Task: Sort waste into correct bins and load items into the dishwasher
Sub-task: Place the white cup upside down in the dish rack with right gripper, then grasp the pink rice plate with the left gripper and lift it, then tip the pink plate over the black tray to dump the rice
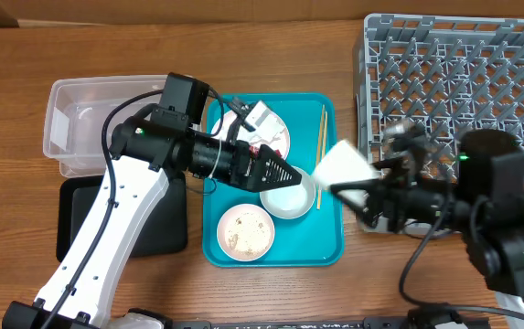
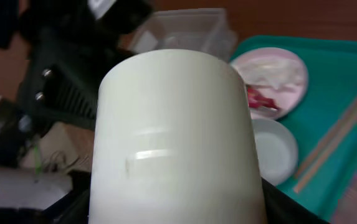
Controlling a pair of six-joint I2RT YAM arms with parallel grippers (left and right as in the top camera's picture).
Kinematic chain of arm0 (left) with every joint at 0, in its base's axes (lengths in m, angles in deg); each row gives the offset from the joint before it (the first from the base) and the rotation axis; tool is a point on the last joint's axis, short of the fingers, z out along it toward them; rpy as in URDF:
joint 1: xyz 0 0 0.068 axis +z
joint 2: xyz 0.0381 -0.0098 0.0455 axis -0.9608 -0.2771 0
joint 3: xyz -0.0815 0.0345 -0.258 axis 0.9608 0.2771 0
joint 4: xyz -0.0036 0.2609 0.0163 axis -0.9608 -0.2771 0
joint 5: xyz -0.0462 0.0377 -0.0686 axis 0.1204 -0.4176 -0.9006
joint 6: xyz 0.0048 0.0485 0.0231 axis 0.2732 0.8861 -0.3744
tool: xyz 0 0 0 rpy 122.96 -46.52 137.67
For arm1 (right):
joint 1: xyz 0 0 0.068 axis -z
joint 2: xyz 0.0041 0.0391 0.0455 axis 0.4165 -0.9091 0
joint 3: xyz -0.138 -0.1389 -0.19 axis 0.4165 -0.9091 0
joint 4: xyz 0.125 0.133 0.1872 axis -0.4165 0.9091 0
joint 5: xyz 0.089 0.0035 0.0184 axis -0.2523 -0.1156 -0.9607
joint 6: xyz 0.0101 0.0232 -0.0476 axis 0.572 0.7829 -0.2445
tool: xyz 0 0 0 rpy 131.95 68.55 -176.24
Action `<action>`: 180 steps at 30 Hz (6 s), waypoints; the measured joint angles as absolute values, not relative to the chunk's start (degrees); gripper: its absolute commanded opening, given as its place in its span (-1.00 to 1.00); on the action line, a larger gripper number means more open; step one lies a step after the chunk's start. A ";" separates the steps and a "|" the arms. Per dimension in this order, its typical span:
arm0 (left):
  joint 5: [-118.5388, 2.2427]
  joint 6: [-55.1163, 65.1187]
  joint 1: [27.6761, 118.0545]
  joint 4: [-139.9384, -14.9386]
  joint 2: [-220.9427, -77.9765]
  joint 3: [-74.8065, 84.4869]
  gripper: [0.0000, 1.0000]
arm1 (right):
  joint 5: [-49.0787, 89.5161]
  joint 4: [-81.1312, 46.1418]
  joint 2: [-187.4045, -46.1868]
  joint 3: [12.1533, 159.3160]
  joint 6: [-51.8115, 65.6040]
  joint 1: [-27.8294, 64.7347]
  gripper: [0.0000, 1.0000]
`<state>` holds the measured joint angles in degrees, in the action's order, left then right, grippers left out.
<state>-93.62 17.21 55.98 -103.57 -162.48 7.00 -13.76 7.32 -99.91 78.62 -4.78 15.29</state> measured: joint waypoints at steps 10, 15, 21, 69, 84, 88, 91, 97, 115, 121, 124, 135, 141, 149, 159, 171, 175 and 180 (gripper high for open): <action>-81.16 15.46 55.98 -104.99 -162.48 7.00 1.00 | 14.24 20.72 -107.32 78.69 3.09 25.17 0.14; -80.20 15.26 55.98 -105.34 -162.48 7.00 1.00 | 18.20 25.31 -117.64 78.69 5.26 25.28 0.16; -79.44 15.26 55.98 -106.41 -162.48 7.00 1.00 | 19.66 27.06 -127.84 78.69 6.42 25.28 0.54; -26.32 -10.77 22.98 -91.37 -171.92 28.80 -0.61 | 5.10 24.39 -116.92 90.49 5.32 25.28 1.00; -24.36 -9.87 22.89 -93.60 -175.22 28.55 -0.92 | 5.08 24.50 -116.92 90.49 5.32 25.28 1.00; -24.23 -12.65 23.46 -98.48 -174.10 27.48 -0.92 | 5.10 24.55 -116.92 90.49 5.32 25.28 1.00; -24.36 -14.40 25.67 -101.93 -170.56 26.48 -0.92 | 5.10 24.83 -116.92 90.49 5.34 25.28 1.00; -27.99 -15.29 37.84 -103.74 -158.96 23.90 -0.92 | 5.10 24.94 -116.94 90.49 5.34 25.26 1.00; -81.47 20.42 96.44 -111.66 -168.46 23.48 -0.92 | 5.10 25.36 -117.03 90.49 5.34 25.28 1.00; -95.72 38.37 102.19 -122.23 -180.81 23.51 -0.92 | 5.08 25.33 -117.03 90.49 5.32 25.28 1.00; -99.46 45.01 103.78 -125.56 -184.90 23.53 -0.92 | 5.10 25.36 -117.03 90.49 5.34 25.28 1.00; -105.14 68.03 109.33 -139.00 -188.73 23.53 -0.92 | 5.10 25.68 -117.03 90.49 5.32 25.28 1.00; -106.58 77.38 109.66 -139.17 -188.73 23.53 -0.92 | 5.08 25.68 -117.03 90.49 5.37 25.28 1.00; -106.85 78.78 109.64 -138.43 -188.75 23.53 -0.92 | 5.10 25.68 -117.03 90.49 5.34 25.28 1.00; -107.52 80.59 108.39 -139.65 -187.96 23.59 -0.92 | 5.10 25.81 -117.03 90.49 5.32 25.28 1.00; -106.65 80.20 101.07 -138.50 -182.50 23.59 -0.92 | 5.10 25.77 -117.03 90.49 5.34 25.28 1.00; -107.35 78.60 98.25 -139.89 -180.70 23.59 -0.92 | 5.10 25.79 -117.03 90.49 5.34 25.28 1.00; -108.77 71.63 92.02 -139.87 -176.46 23.59 -0.92 | 5.08 25.64 -117.03 90.49 5.32 25.26 1.00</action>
